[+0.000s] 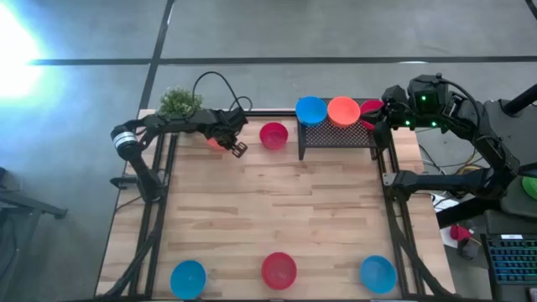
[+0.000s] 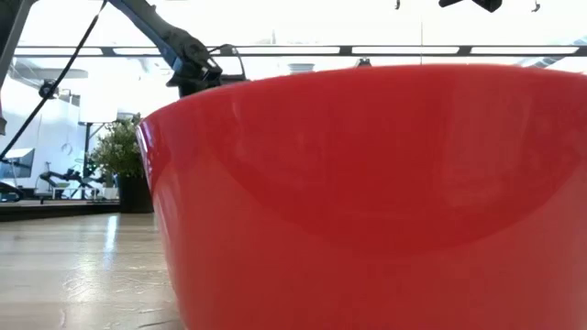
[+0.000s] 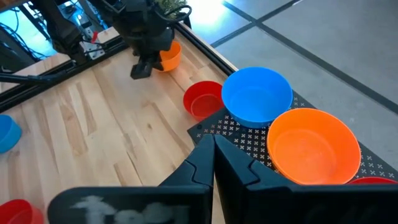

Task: Pick & Place Mini bowls
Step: Stack the orange bowl on the orange bowl

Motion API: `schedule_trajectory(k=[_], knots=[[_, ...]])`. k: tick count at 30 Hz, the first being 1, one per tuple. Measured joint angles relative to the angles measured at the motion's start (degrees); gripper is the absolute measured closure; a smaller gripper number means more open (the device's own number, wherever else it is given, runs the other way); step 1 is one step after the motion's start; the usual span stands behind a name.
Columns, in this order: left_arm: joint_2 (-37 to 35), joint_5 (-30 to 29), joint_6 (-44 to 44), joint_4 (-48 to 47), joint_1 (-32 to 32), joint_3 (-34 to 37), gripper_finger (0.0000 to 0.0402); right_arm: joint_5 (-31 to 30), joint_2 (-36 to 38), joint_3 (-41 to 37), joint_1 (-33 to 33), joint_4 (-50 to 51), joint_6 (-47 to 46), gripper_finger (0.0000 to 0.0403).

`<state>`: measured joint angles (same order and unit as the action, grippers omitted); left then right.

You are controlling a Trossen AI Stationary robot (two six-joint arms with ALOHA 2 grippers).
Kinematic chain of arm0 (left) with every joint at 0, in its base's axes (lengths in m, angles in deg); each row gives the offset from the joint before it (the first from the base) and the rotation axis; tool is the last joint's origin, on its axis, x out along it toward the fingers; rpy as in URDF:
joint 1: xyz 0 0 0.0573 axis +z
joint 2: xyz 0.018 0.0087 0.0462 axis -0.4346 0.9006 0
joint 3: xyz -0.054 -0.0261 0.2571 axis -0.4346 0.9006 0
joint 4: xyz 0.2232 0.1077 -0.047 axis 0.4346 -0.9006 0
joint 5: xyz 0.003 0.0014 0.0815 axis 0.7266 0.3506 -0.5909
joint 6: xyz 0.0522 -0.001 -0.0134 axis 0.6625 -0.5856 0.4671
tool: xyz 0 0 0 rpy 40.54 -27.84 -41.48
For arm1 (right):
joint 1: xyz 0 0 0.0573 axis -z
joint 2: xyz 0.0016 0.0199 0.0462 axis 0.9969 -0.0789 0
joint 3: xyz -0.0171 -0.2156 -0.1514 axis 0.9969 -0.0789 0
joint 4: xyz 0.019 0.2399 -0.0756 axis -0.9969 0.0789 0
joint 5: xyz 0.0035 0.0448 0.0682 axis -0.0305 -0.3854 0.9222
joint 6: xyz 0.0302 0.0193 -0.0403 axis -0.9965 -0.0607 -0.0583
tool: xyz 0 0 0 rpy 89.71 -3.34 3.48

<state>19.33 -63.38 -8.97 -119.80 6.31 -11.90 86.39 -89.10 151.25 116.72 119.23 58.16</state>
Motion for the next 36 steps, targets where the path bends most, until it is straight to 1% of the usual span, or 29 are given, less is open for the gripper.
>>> schedule_trajectory(k=[6,11,14,17,20,23,25,29,32,34,36], knots=[[0.0,-0.3,2.0,-6.0,-6.0,-6.0,0.0401,0.0,0.0,0.0,0.0,0.0,-0.6,0.0394],[0.0,-0.3,9.0,-10.7,-13.9,-10.6,0.0401,0.0,0.0,0.0,0.0,0.3,-0.7,0.0394],[0.0,-0.2,14.5,-10.9,-19.9,-12.3,0.0401,0.0,0.0,-0.2,0.0,0.3,-0.7,0.0394],[0.0,-0.2,18.1,-10.5,-25.3,-13.3,0.0401,0.0,0.0,-0.4,0.0,0.3,-0.7,0.0394],[0.0,-0.3,21.0,-10.2,-29.7,-13.7,0.0401,0.0,0.0,-0.9,0.0,0.3,-0.5,0.0394],[0.0,-1.2,26.5,-8.8,-33.4,-13.1,0.0401,0.0,0.0,-1.1,0.0,0.4,-0.4,0.0394],[0.0,-1.5,28.6,-7.4,-35.1,-12.7,0.0401,0.0,0.0,-1.1,0.0,0.4,-0.2,0.0394],[0.1,-2.0,30.0,-5.5,-36.6,-12.7,0.0401,0.6,0.0,-1.1,0.0,0.4,-0.9,0.0394],[0.3,-4.6,31.4,-5.2,-37.3,-14.1,0.0401,4.2,-0.3,-1.1,0.0,0.4,-0.9,0.0394],[0.3,-4.6,34.2,-4.4,-37.6,-14.5,0.0401,7.6,-0.5,-1.1,0.0,0.4,0.4,0.0394],[0.3,-3.5,37.5,-2.1,-37.7,-14.4,0.0401,9.0,-0.8,-1.1,0.0,0.0,0.9,0.0394]])
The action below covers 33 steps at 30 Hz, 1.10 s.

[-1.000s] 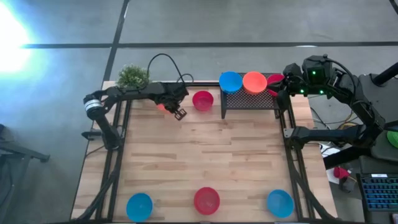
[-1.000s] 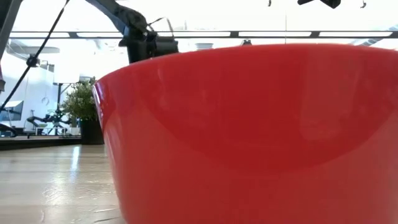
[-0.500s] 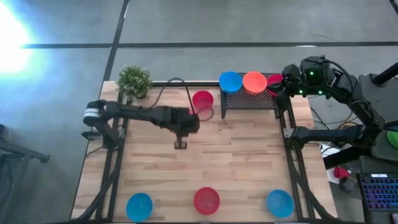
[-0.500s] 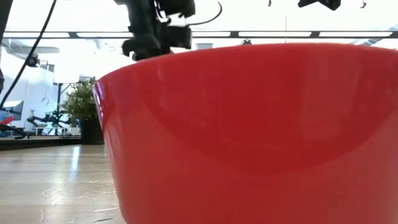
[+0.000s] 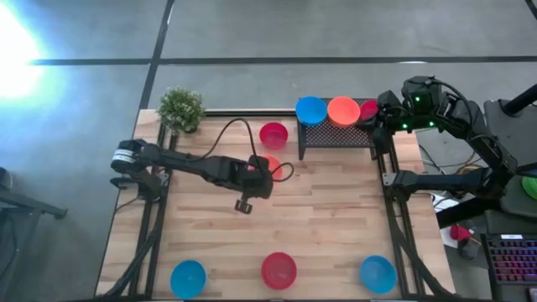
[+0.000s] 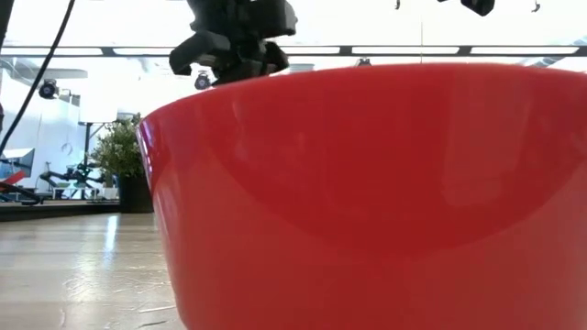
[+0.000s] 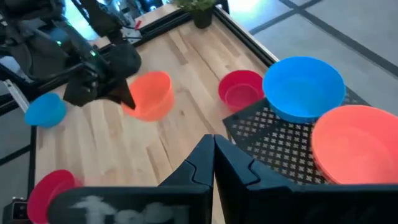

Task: Pick & Place Mini bowls
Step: Stack the orange bowl on the orange bowl

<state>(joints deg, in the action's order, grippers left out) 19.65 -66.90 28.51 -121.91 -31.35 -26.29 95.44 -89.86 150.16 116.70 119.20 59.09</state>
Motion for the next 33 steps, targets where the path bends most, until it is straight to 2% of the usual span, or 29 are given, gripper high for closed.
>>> schedule_trajectory(k=[4,12,20,26,33], knots=[[1.2,1.5,2.8,3.6,0.0,0.0,0.0401,-0.1,-0.1,0.0,0.1,-0.1,0.2,0.0394],[8.3,4.6,6.2,4.2,0.0,-1.7,0.0401,-0.1,0.0,0.0,0.0,-0.9,0.2,0.0394],[16.1,6.5,9.3,4.1,0.3,-8.0,0.0401,-0.1,0.0,0.0,0.0,-0.9,0.6,0.0394],[21.6,10.6,9.2,3.2,0.8,-13.8,0.0401,-0.1,0.0,0.0,0.0,-0.9,0.6,0.0394],[23.7,11.8,7.1,2.3,1.0,-15.1,0.0401,-0.1,0.0,0.0,0.0,-0.9,0.8,0.0394]])
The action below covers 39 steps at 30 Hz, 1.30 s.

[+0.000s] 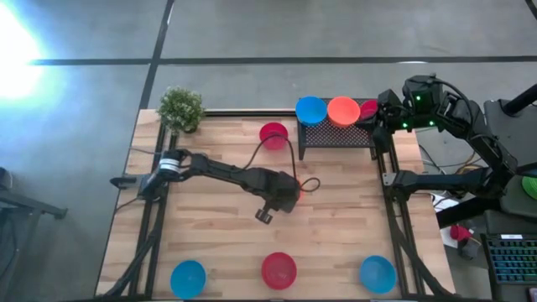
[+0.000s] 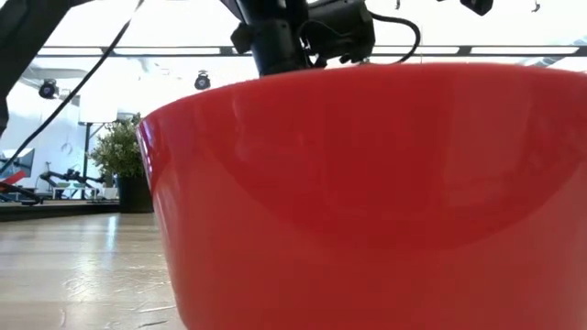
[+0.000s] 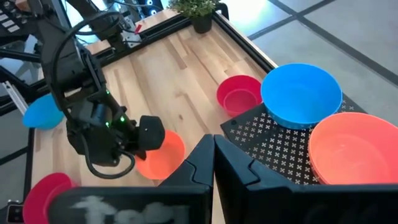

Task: Pick & Place Mini bowls
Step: Stack the orange bowl on the orange bowl

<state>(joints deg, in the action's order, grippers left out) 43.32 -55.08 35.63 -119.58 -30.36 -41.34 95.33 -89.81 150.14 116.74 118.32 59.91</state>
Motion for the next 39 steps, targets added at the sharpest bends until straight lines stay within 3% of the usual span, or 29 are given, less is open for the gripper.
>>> schedule_trajectory(k=[10,20,26,30,39], knots=[[-0.2,0.3,-4.3,0.2,-0.2,0.2,0.0397,0.0,0.0,0.0,0.0,0.0,0.9,0.0394],[-0.3,0.2,-4.5,0.2,-0.3,0.2,0.0325,0.0,0.1,0.0,0.0,0.1,0.9,0.0394],[-0.7,-3.2,-3.8,-3.6,-0.3,-2.8,0.0317,0.0,0.1,0.0,0.0,0.1,0.9,0.0394],[-2.3,-6.5,-3.2,-8.9,-0.3,-5.3,0.0317,0.0,0.0,0.0,0.0,0.1,0.9,0.0394],[-10.8,-6.7,-5.1,-12.4,-0.2,-6.5,0.0317,0.0,-0.1,0.0,0.0,0.1,0.7,0.0394]])
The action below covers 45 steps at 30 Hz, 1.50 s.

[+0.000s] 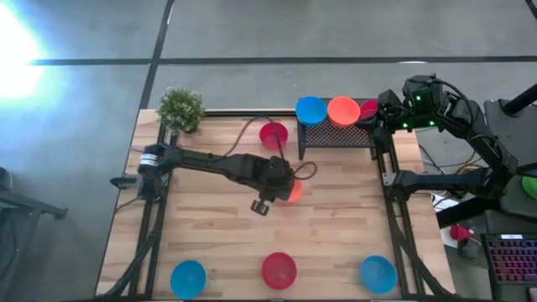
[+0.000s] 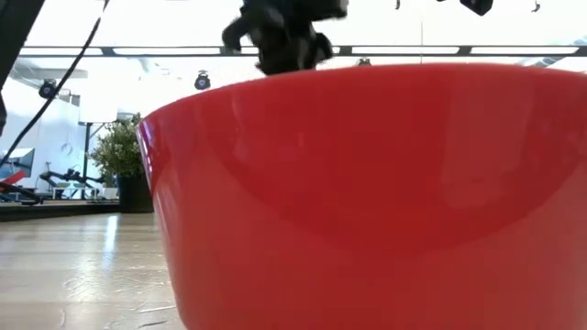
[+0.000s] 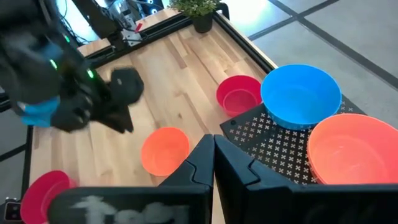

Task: Pick & Place Mini bowls
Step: Stack the orange bowl on the orange bowl

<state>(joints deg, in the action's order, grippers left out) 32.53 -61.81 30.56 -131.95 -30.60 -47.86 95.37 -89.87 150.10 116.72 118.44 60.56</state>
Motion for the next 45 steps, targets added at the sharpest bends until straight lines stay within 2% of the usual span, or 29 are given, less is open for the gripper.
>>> schedule_trajectory(k=[5,9,13,17,22,29,35,40,45], knots=[[-7.1,-2.0,-5.2,-0.2,0.6,0.0,0.0317,0.1,-0.8,-1.4,-0.4,0.0,-1.8,0.0394],[-13.0,-7.7,-8.7,-0.5,0.6,0.1,0.0317,0.0,-1.7,-4.2,-2.2,-0.2,-4.4,0.0394],[-18.9,-13.4,-12.0,-1.2,0.6,0.1,0.0325,-0.1,-3.4,-8.8,-5.6,-1.4,-6.7,0.0394],[-24.2,-16.9,-15.6,-1.9,0.6,0.1,0.0352,-0.1,-5.4,-13.4,-11.0,-3.9,-8.6,0.0394],[-29.7,-18.5,-18.4,-3.0,0.6,0.1,0.0396,-0.5,-8.4,-18.4,-17.9,-9.8,-12.9,0.0394],[-34.5,-19.7,-18.7,-4.1,0.7,0.2,0.0401,-0.6,-15.2,-23.3,-21.3,-20.0,-17.8,0.0394],[-36.4,-21.4,-18.7,-5.9,0.7,0.2,0.0401,-0.7,-24.0,-22.2,-21.2,-22.7,-19.4,0.0379],[-36.7,-21.3,-18.8,-6.6,0.7,0.2,0.0401,-0.7,-32.0,-18.3,-21.2,-22.8,-19.4,0.0337],[-36.7,-21.3,-18.8,-7.5,0.7,0.2,0.0401,-1.1,-40.2,-14.2,-21.1,-21.0,-24.3,0.0295]])
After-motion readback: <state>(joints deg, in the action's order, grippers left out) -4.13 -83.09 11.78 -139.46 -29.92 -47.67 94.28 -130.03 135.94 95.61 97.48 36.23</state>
